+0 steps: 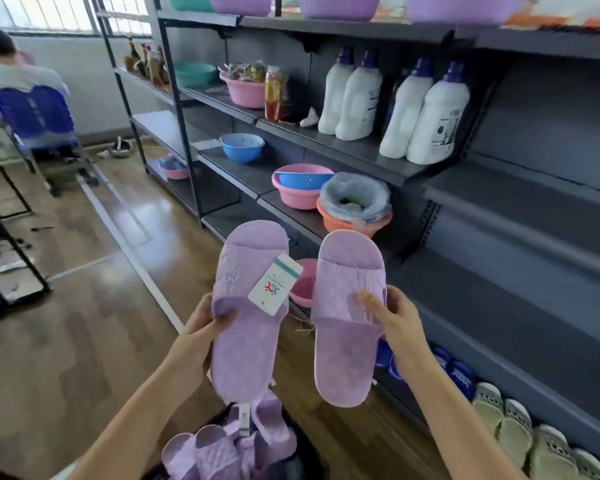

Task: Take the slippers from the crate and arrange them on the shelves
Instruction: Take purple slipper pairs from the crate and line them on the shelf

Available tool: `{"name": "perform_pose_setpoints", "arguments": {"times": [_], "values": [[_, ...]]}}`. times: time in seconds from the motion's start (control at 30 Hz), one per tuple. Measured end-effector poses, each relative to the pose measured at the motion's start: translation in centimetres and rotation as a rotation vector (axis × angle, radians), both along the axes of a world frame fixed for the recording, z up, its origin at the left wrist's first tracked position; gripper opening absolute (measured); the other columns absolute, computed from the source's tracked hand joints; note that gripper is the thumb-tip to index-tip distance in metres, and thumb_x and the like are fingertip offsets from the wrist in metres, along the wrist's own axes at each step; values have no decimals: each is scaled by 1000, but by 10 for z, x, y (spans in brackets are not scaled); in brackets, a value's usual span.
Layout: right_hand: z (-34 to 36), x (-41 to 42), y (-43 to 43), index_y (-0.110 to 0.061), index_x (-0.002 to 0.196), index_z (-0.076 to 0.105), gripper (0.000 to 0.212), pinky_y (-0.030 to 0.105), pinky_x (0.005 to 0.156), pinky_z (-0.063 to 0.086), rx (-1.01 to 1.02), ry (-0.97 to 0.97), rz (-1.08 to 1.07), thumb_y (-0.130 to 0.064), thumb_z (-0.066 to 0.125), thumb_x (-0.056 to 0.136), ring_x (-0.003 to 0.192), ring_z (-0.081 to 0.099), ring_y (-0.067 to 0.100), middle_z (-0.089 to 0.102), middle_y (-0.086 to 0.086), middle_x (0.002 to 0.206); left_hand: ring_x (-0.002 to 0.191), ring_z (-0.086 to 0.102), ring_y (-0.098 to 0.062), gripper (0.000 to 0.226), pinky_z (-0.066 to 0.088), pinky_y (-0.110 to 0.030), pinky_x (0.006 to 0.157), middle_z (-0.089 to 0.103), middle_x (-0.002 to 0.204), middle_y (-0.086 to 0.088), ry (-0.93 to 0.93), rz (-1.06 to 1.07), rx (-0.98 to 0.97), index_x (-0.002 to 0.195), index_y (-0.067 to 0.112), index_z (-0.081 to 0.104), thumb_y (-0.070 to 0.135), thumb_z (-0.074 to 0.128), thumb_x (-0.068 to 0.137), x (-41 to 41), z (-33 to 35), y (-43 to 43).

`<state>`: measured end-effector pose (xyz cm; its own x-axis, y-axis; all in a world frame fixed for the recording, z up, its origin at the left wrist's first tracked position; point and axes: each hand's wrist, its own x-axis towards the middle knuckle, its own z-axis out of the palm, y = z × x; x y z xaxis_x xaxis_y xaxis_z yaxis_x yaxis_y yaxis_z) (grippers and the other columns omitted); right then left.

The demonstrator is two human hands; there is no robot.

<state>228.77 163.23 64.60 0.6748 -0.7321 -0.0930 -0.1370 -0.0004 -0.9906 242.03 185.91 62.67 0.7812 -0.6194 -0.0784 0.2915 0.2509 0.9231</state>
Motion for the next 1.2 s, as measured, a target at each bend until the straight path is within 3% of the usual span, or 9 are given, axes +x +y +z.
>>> {"name": "perform_pose_setpoints", "arguments": {"times": [0.1, 0.23, 0.37, 0.47, 0.53, 0.67, 0.87, 1.03, 1.2], "values": [[10, -26, -17, -20, 111, 54, 52, 31, 76, 54, -13, -24, -97, -45, 65, 67, 93, 61, 17, 62, -3, 106, 81, 69, -10, 58, 56, -22, 64, 71, 97, 0, 13, -70, -24, 107, 15, 56, 29, 82, 56, -5, 12, -34], [15, -63, -50, -18, 114, 54, 39, 25, 70, 52, -45, -39, -237, -35, 65, 81, 92, 61, 15, 62, -1, 107, 81, 70, -11, 100, 54, -21, 59, 73, 92, 5, -7, -191, -8, 109, 16, 56, 47, 93, 21, -17, 22, -90], [19, -104, -94, -21, 109, 56, 34, 35, 77, 55, -32, -59, -344, -38, 66, 81, 94, 63, 20, 65, -2, 104, 79, 70, -14, 107, 55, -24, 58, 73, 90, 2, -1, -302, -27, 112, 15, 56, 45, 93, 17, -37, 30, -154], [23, -131, -137, -25, 99, 56, 22, 27, 67, 52, -71, -57, -398, -35, 66, 82, 89, 63, 15, 65, -3, 101, 97, 66, -22, 74, 55, -33, 70, 69, 109, -5, 17, -310, 16, 117, 23, 58, 29, 89, 51, -50, 27, -208], [29, -148, -169, -23, 98, 58, 21, 28, 68, 52, -89, -59, -433, -33, 67, 81, 88, 64, 17, 66, 1, 100, 111, 57, -30, 52, 49, -41, 81, 61, 123, -9, 14, -292, 32, 126, 25, 54, 16, 68, 77, -60, 26, -246], [44, -177, -224, -18, 96, 61, 21, 27, 65, 50, -88, -67, -458, -31, 68, 81, 88, 64, 19, 67, 3, 96, 92, 59, -28, 18, 45, -42, 80, 64, 97, -9, 71, -301, 45, 97, 14, 61, 4, 47, 92, -91, 32, -314], [54, -198, -287, -22, 89, 59, 17, 29, 71, 51, -101, -68, -473, -33, 69, 80, 89, 63, 18, 65, 4, 97, 72, 68, -11, 23, 54, -27, 59, 72, 78, 4, -13, -359, 42, 93, 20, 59, 0, 48, 89, -114, 40, -385], [58, -192, -327, -5, 98, 58, 37, 40, 78, 49, -108, -67, -498, -35, 69, 79, 91, 61, 29, 63, 17, 100, 91, 67, -19, 25, 56, -33, 76, 70, 104, -5, -54, -410, 22, 107, 16, 61, 8, 53, 86, -104, 49, -426], [58, -171, -368, -8, 98, 59, 39, 40, 79, 53, -110, -39, -520, -39, 69, 78, 92, 63, 26, 64, 12, 101, 81, 70, -14, 21, 57, -25, 65, 74, 92, 1, -80, -428, -16, 105, 15, 63, 7, 48, 92, -81, 53, -471]]}}
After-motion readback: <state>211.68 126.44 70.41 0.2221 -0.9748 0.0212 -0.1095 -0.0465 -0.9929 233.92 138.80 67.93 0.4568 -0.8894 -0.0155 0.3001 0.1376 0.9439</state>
